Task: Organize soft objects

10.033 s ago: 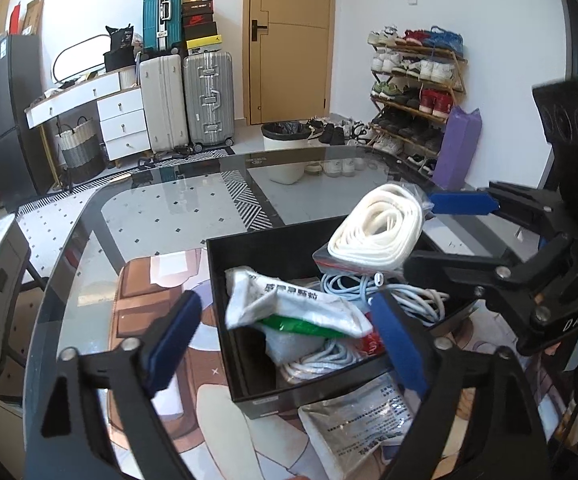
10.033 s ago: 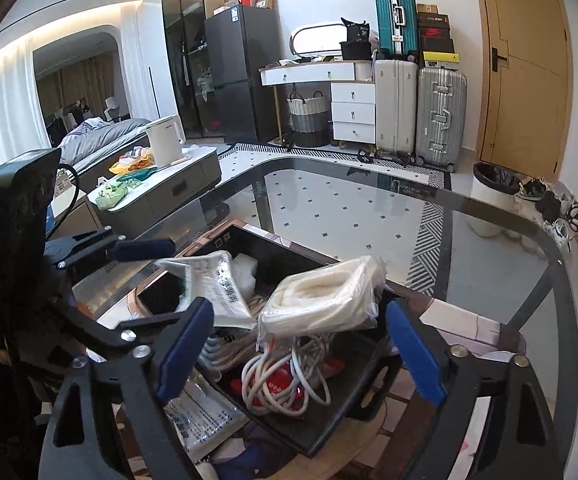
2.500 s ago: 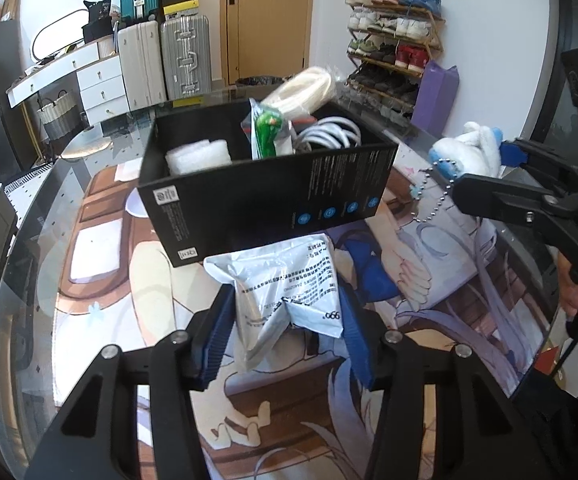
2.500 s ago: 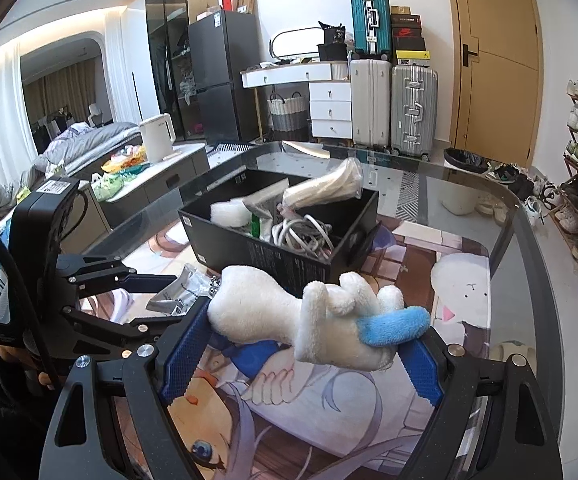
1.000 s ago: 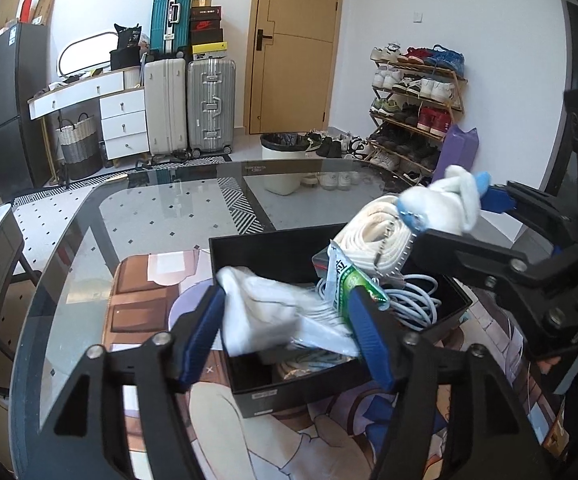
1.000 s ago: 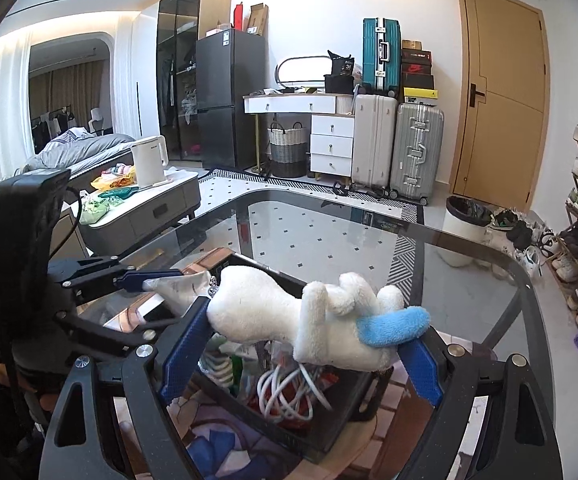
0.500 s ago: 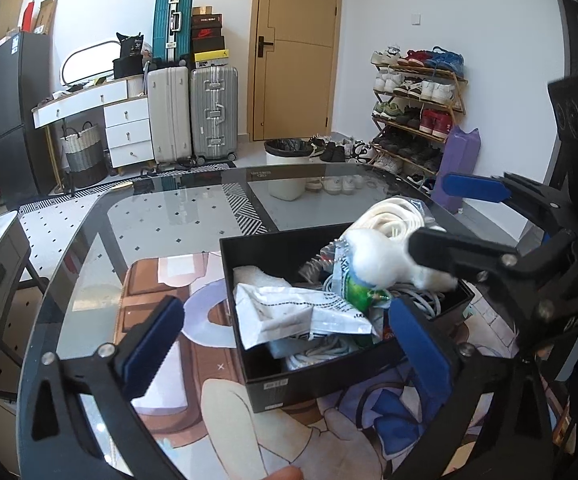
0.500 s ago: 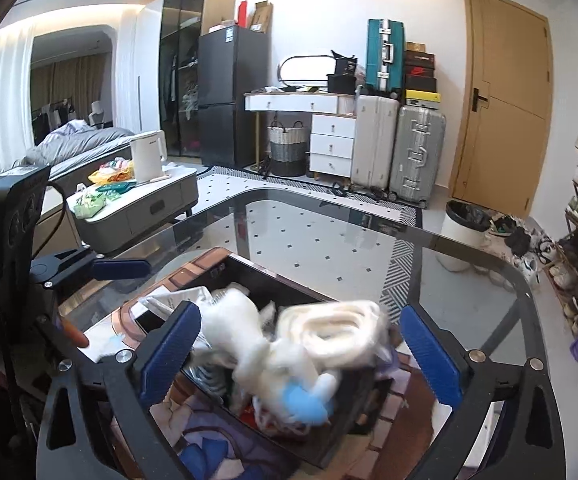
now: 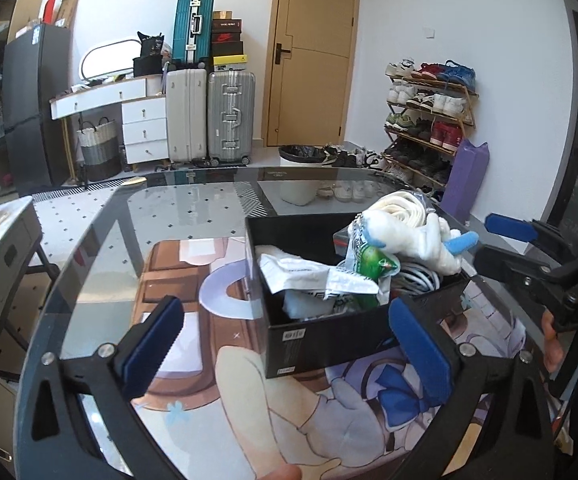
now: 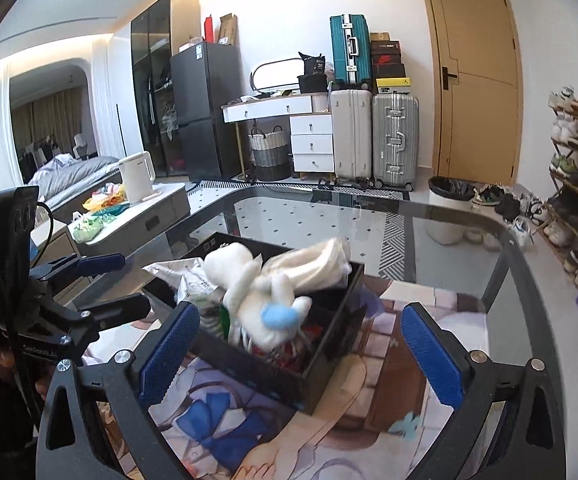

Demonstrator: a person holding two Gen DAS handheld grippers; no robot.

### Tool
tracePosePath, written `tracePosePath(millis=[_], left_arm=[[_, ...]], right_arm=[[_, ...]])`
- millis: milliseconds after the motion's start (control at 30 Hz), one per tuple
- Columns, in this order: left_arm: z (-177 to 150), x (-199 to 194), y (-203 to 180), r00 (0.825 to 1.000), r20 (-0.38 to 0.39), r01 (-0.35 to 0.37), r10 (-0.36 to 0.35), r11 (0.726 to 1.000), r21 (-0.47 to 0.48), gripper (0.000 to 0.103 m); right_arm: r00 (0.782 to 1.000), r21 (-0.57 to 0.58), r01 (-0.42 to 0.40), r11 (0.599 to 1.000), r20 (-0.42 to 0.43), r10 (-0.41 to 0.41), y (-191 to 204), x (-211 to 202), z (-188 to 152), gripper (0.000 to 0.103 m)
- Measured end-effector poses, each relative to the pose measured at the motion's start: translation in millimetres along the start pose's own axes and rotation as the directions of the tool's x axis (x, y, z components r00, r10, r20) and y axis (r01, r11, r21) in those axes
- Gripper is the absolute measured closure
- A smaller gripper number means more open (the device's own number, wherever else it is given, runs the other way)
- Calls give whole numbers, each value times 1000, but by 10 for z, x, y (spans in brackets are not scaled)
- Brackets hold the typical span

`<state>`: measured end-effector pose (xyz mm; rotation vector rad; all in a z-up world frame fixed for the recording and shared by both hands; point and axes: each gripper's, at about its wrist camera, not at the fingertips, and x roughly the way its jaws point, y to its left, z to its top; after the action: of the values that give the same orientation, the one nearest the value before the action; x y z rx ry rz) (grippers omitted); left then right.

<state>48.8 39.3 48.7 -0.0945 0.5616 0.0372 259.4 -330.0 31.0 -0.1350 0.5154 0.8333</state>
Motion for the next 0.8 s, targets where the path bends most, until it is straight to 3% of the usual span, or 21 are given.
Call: tracePosePath(millis=[400,800], left_arm=[[-163,-63,-12,997,26,-75,75,997,0,0],[-172,-19,57,994,39,-99,100,995,-20,0]], right_arm=[[996,3,-35,999,87,35,105,-215,-283,1],[996,-45,-49,998,78,53,208,-143,-412,1]])
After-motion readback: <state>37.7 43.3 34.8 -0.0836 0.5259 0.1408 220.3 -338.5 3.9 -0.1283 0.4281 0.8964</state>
